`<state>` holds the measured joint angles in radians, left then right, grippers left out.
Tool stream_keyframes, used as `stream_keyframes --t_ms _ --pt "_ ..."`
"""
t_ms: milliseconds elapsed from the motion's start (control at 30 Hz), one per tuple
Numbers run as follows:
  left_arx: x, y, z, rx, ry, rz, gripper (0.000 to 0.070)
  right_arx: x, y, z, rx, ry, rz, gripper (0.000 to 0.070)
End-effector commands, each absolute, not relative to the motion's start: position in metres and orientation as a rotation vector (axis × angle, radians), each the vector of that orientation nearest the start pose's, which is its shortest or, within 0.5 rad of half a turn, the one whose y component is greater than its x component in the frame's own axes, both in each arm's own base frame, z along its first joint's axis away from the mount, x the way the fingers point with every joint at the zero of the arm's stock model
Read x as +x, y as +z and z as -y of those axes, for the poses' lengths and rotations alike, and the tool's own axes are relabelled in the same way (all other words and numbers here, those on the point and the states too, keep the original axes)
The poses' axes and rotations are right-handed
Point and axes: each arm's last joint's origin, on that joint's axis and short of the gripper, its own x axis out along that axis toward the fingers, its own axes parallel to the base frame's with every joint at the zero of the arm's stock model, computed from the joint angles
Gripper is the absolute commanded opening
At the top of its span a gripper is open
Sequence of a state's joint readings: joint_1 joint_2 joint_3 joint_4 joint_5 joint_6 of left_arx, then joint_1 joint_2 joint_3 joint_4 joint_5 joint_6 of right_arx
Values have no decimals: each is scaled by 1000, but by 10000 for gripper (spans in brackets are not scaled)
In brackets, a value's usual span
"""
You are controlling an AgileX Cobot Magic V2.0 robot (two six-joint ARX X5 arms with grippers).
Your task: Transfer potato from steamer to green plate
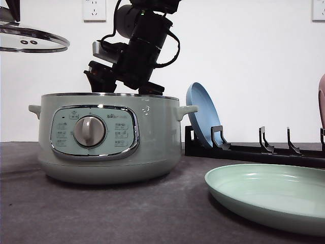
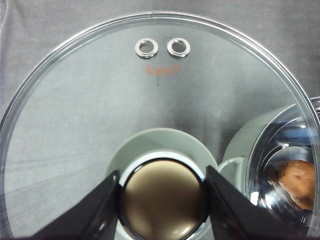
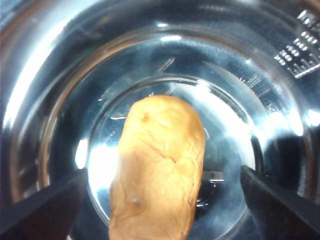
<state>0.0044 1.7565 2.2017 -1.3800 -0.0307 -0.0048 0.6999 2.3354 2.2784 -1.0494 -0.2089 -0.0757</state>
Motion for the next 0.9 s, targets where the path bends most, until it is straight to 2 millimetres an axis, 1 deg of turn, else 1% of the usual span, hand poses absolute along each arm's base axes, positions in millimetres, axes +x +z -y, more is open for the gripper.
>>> stream_keyframes --t_ms 0,100,233,300,333,367,400,600,700,733,833,867 --pt "317 459 -3 19 34 -858 15 376 242 -332 -360 870 -1085 612" --pt "317 459 -3 19 34 -858 15 375 236 -336 -366 874 -1095 612" --pt "317 459 -3 19 34 -858 15 374 234 -337 -369 876 -1100 609" --pt "317 459 -3 19 34 -858 15 373 234 -338 -371 879 -1099 543" --pt "317 459 -3 18 34 -858 15 373 234 -339 -371 879 -1099 496" --pt "317 459 -3 18 34 -857 15 373 234 -339 -371 879 -1101 474" --pt "317 459 -3 19 34 -857 15 373 234 -339 -371 879 -1102 462" --pt "317 459 -3 19 34 -857 15 373 233 -338 -372 877 -1104 457" --pt "317 459 -3 19 34 -857 15 373 233 -339 -370 878 -1100 439" --pt "317 459 -3 19 34 -857 15 374 233 -338 -369 877 -1098 426" --pt "317 459 -3 19 34 -855 15 374 233 -338 -369 877 -1099 341" --pt "317 459 -3 19 34 -855 15 374 233 -338 -368 877 -1100 323"
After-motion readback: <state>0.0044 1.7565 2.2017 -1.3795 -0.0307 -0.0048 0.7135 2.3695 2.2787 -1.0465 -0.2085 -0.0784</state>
